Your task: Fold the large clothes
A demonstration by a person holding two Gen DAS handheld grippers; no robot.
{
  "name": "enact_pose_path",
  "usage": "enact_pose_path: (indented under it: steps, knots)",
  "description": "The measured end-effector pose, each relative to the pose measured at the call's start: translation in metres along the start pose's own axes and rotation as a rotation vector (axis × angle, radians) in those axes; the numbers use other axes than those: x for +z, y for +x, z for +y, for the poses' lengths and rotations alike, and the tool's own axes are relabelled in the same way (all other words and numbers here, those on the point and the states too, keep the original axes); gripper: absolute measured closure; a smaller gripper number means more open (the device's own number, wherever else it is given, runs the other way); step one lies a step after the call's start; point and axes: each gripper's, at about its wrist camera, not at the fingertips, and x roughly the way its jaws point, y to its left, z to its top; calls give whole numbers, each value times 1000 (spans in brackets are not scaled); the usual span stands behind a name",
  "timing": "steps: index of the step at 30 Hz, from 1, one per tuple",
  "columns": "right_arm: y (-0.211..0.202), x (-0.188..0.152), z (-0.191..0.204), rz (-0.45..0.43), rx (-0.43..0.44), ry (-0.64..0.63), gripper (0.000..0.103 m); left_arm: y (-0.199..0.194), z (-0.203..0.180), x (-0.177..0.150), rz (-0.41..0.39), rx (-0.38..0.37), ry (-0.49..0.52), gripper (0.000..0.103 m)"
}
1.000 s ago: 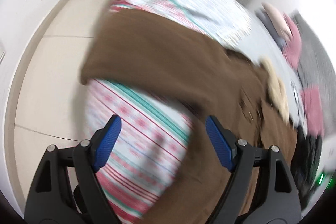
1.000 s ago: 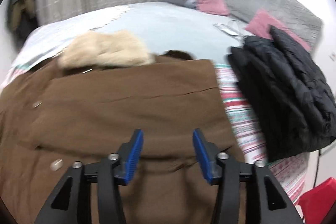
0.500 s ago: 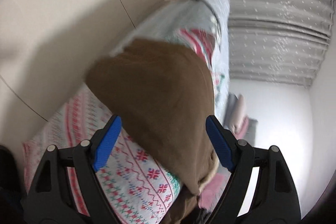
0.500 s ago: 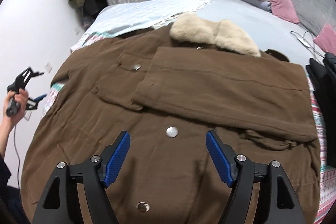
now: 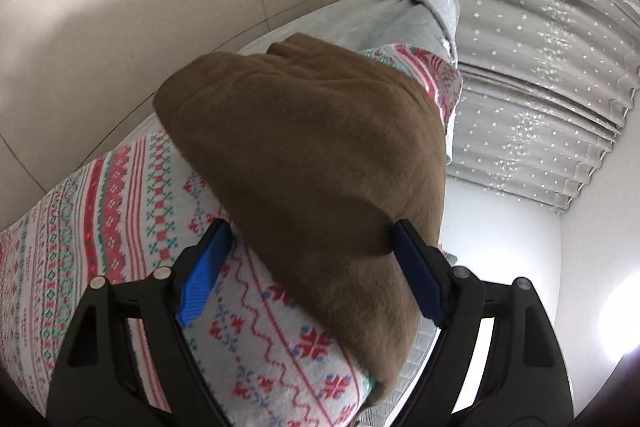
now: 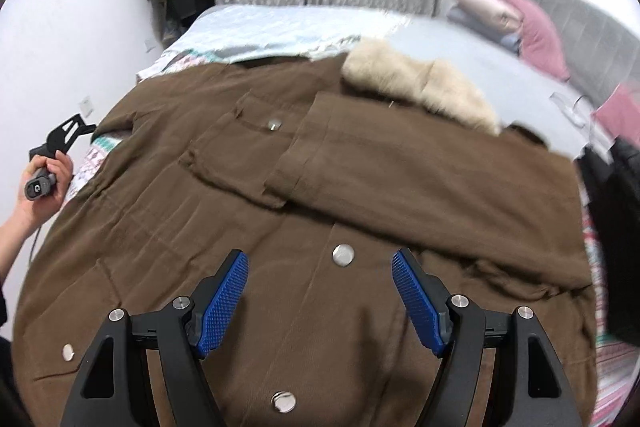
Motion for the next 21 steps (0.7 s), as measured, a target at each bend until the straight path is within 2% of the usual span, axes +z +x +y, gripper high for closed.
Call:
enact_pose_path:
  steps: [2, 4, 6, 9, 13, 17, 21]
  knots:
    - [-5, 2, 2, -19, -20, 9, 27, 2, -3, 1, -21, -2, 8, 28]
    - [-6, 3, 1, -21, -51, 29, 27, 1, -5, 3, -48, -7, 17, 40]
    - [-5, 3, -3, -11, -71, 58, 27, -1, -12, 6, -77, 3, 33, 62]
    - [-1, 2, -10, 20, -87, 94, 27, -7, -23, 9, -115, 18, 64, 85]
    - [1, 3, -19, 80, -83, 132, 27, -16, -36, 9, -161, 10, 79, 90]
    - [2, 4, -34, 166, -62, 201, 27, -29, -58, 3, -210, -43, 108, 92]
    - [2, 2, -47, 187, -88, 235, 27, -34, -73, -2, -207, -74, 148, 92]
